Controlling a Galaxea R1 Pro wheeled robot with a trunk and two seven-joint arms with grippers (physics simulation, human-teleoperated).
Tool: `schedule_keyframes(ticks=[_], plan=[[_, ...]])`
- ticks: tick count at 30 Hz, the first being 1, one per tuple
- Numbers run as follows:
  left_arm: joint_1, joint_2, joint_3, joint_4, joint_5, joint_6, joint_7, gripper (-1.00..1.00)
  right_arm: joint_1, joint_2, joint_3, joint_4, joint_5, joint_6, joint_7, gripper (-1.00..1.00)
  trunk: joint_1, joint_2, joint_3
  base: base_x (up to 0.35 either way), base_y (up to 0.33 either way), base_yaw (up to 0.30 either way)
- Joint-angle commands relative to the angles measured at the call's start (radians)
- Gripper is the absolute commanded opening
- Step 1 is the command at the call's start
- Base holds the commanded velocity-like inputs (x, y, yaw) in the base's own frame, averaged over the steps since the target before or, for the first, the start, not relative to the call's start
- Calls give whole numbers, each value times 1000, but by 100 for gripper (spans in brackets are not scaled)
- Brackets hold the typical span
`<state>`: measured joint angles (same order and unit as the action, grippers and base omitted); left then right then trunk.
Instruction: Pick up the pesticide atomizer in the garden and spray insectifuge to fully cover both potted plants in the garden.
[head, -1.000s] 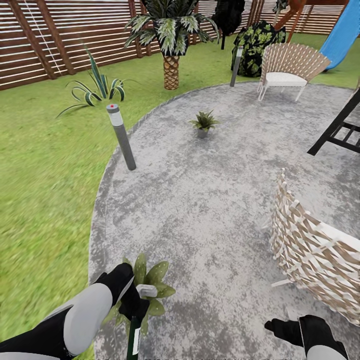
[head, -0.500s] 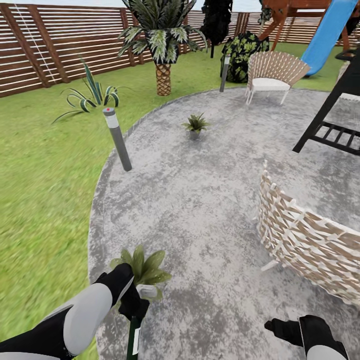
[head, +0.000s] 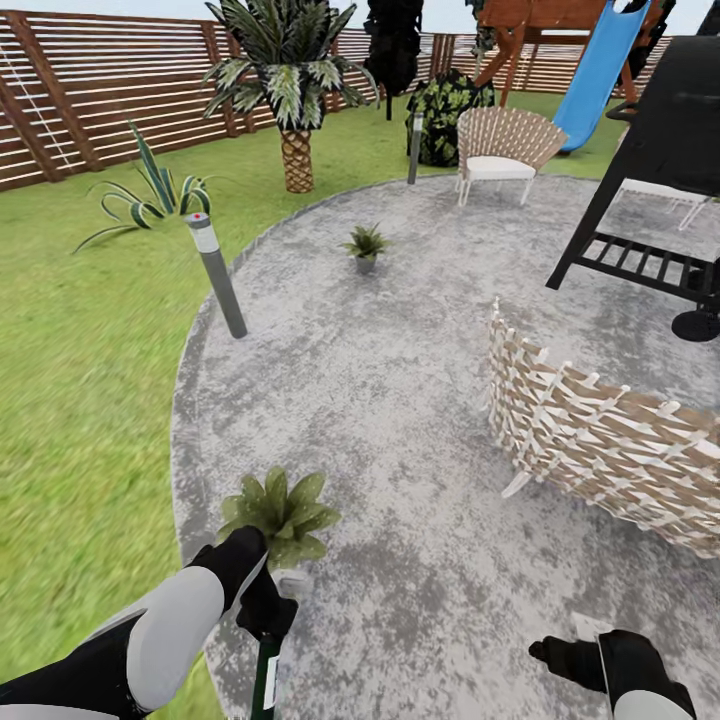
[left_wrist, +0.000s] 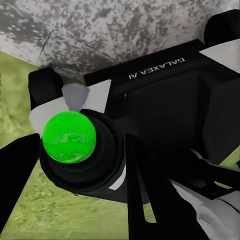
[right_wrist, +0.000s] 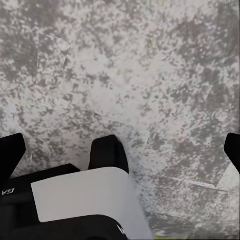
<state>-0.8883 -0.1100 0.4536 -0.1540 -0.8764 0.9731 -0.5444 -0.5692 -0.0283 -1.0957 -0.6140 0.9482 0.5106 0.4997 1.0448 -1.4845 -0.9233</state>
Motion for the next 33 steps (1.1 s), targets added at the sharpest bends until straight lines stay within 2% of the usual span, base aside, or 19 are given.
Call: schedule_keyframes(ticks=[1, 7, 11, 15, 17, 21, 23, 29, 33], plan=[[0, 0, 6, -2, -11, 4, -8, -100, -1, 1, -6, -2, 11, -2, 9, 100, -1, 0, 1, -325, 149, -171], [0, 5, 5, -2, -15, -3, -7, -100, -1, 1, -7, -3, 8, -11, 8, 100, -1, 0, 5, -310, 171, -120], [0, 32, 5, -1, -15, -52, -6, -100, -1, 1, -5, -3, 7, -12, 7, 100, -1, 0, 6, -301, 179, -10], [0, 35, 2, -1, -19, -78, -6, -100, -1, 2, -6, -3, 7, -13, 7, 100, -1, 0, 6, -300, 179, -1], [0, 35, 2, 0, -19, -126, -6, -100, -1, 2, -6, -3, 7, -14, 8, 100, -1, 0, 6, -300, 179, 0], [0, 35, 2, 2, -19, -164, -6, -100, -1, 1, -7, -3, 6, -14, 8, 100, -1, 0, 6, -300, 179, 0], [0, 36, 2, 3, -19, -215, -6, -100, -1, 1, -7, -3, 6, -15, 8, 100, -1, 0, 6, -300, 179, 0], [0, 35, 2, 2, -21, -260, -6, -100, -1, 1, -7, -2, 6, -15, 8, 100, -1, 0, 6, -300, 179, 0], [0, 37, 2, 2, -21, -322, -6, -100, -1, 1, -7, -1, 5, -15, 8, 100, -1, 0, 6, -299, 179, 0]])
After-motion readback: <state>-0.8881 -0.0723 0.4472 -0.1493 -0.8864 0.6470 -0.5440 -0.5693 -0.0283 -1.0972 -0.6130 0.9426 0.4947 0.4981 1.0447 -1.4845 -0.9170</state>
